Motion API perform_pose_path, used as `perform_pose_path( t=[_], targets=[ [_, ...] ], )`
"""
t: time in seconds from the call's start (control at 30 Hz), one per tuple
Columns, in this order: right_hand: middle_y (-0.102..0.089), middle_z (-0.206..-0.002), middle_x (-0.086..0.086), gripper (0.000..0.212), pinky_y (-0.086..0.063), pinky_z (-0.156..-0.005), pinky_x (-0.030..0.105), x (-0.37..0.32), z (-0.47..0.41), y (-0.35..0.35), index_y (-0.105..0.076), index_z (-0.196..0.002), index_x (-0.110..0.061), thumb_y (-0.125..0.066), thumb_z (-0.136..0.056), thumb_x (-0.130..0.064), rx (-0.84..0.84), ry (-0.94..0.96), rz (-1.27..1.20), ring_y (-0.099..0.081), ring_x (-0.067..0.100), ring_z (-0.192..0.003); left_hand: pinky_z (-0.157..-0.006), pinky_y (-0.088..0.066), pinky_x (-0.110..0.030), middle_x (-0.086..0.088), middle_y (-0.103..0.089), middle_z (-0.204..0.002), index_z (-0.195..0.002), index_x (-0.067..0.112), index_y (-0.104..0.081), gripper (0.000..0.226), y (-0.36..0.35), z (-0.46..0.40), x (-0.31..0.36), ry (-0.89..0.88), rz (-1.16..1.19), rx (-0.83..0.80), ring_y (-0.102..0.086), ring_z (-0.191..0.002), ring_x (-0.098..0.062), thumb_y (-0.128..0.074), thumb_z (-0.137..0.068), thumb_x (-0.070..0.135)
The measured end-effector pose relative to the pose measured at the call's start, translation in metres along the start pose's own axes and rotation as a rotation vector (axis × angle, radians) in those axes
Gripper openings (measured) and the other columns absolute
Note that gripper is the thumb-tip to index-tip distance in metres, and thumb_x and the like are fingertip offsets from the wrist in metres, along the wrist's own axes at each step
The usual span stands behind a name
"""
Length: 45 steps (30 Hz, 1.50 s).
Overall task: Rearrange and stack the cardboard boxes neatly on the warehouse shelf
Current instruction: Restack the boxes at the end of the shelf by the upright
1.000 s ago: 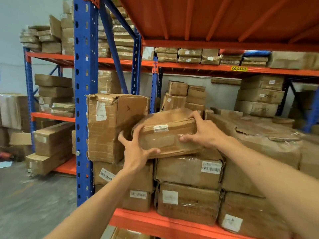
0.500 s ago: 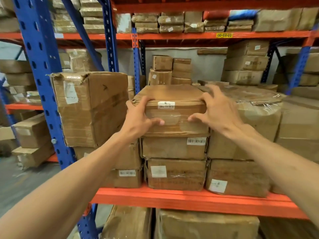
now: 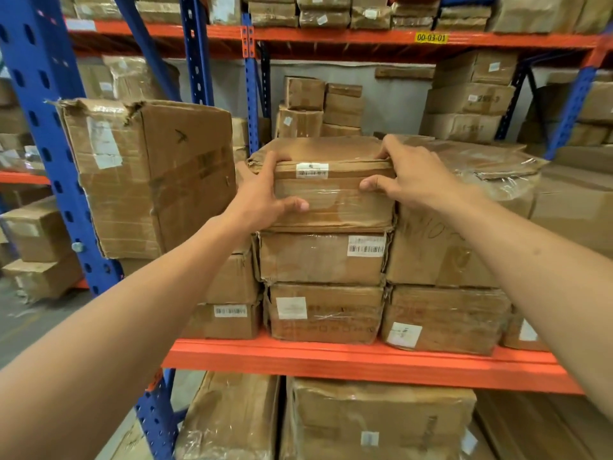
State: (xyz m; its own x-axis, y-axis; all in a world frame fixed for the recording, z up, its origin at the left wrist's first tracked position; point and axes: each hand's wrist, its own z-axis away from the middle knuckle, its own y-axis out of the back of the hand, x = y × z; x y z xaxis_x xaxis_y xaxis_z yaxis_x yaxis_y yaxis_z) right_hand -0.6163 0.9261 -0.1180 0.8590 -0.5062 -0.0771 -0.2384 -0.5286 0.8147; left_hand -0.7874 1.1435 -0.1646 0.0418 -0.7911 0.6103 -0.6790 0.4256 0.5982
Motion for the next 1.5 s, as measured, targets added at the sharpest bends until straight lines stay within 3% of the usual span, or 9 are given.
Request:
perform_pose_path(
  t=[0.1,0.27,0.43,0.6,0.73,0.83,1.13,1.37,1.5],
  targets=[
    [-0.064,-0.123,0.007,0.049,-0.042,-0.083,0.038,-0.006,0.002,0.001,-0.043,-0.11,-0.028,-0.074,-0.085,-0.057,-0.033,-0.032,-0.038,-0.058,0.029,-0.108,-0.115,-0.034,-0.056,-0.013,-0.022,-0.141,-0.14,0.045,-0.029,0.085,0.003,0.005,0.005,0.053,-0.07,-0.032,-0.038,-0.13,-0.045,-0.084,-0.075,0.05],
    [-0.06,-0.131,0.008,0.056,-0.047,-0.1,0.052,-0.015,0.002,0.013,-0.042,-0.126,-0.024,-0.069,-0.089,-0.056,-0.14,-0.051,0.049,-0.057,0.031,-0.116,-0.114,-0.036,-0.054,-0.021,-0.024,-0.149,-0.15,0.05,-0.008,0.098,0.016,0.019,0.012,0.121,-0.194,-0.097,-0.045,-0.129,-0.046,-0.078,-0.083,0.045],
    [-0.056,-0.142,0.011,0.071,-0.034,-0.114,0.056,-0.014,0.001,0.024,-0.045,-0.142,-0.021,-0.062,-0.089,-0.064,-0.211,0.006,0.172,-0.048,0.033,-0.131,-0.12,-0.014,-0.061,-0.023,-0.004,-0.16,-0.15,0.049,0.022,0.121,0.034,0.061,-0.002,0.182,-0.248,-0.082,-0.003,-0.148,-0.043,-0.078,-0.081,0.052],
    [-0.03,-0.163,0.017,0.089,-0.007,-0.122,0.06,-0.025,-0.002,0.031,-0.026,-0.158,-0.03,-0.056,-0.086,-0.073,-0.17,0.044,0.138,-0.021,0.037,-0.151,-0.114,-0.031,-0.043,-0.013,-0.037,-0.146,-0.157,0.04,0.003,0.103,0.066,0.108,-0.027,0.198,-0.196,0.224,-0.037,-0.137,-0.029,-0.075,-0.088,0.037],
    [-0.024,-0.164,0.018,0.088,0.001,-0.122,0.059,-0.079,-0.006,0.034,-0.021,-0.157,-0.037,-0.053,-0.085,-0.076,-0.167,0.142,0.012,-0.016,0.037,-0.152,-0.117,-0.024,-0.051,-0.023,-0.02,-0.153,-0.159,0.026,0.007,0.111,0.086,0.133,-0.046,0.396,-0.221,0.425,-0.023,-0.142,-0.041,-0.077,-0.086,0.038],
    [-0.019,-0.166,0.017,0.084,0.002,-0.122,0.057,-0.13,-0.015,0.032,-0.022,-0.157,-0.04,-0.056,-0.087,-0.073,-0.179,0.224,-0.074,-0.011,0.035,-0.154,-0.116,-0.02,-0.058,-0.027,-0.005,-0.156,-0.158,0.025,0.014,0.121,0.105,0.14,-0.059,0.54,-0.204,0.432,-0.01,-0.145,-0.047,-0.077,-0.082,0.05],
    [-0.022,-0.162,0.012,0.082,-0.031,-0.115,0.06,-0.286,-0.074,0.016,-0.021,-0.154,-0.041,-0.06,-0.088,-0.068,-0.203,0.389,-0.137,-0.026,0.039,-0.147,-0.119,-0.013,-0.056,-0.025,0.005,-0.163,-0.158,0.021,0.021,0.128,0.15,0.121,-0.098,0.508,-0.113,0.248,0.0,-0.151,-0.042,-0.075,-0.082,0.057],
    [-0.017,-0.165,0.016,0.081,-0.027,-0.116,0.061,-0.362,-0.115,-0.013,-0.017,-0.158,-0.041,-0.064,-0.094,-0.053,-0.182,0.37,-0.029,-0.018,0.041,-0.15,-0.116,-0.028,-0.055,-0.02,-0.003,-0.156,-0.156,0.022,0.023,0.129,0.15,0.096,-0.127,0.431,-0.071,0.191,-0.017,-0.146,-0.041,-0.077,-0.081,0.052],
    [-0.024,-0.165,0.009,0.086,-0.032,-0.113,0.054,-0.372,-0.113,-0.032,-0.008,-0.16,-0.048,-0.063,-0.093,-0.052,-0.178,0.442,0.272,-0.026,0.035,-0.149,-0.108,-0.034,-0.054,-0.022,-0.013,-0.149,-0.158,0.021,0.017,0.126,0.137,0.091,-0.136,0.375,-0.13,0.271,-0.024,-0.137,-0.043,-0.08,-0.081,0.047]
  ],
)
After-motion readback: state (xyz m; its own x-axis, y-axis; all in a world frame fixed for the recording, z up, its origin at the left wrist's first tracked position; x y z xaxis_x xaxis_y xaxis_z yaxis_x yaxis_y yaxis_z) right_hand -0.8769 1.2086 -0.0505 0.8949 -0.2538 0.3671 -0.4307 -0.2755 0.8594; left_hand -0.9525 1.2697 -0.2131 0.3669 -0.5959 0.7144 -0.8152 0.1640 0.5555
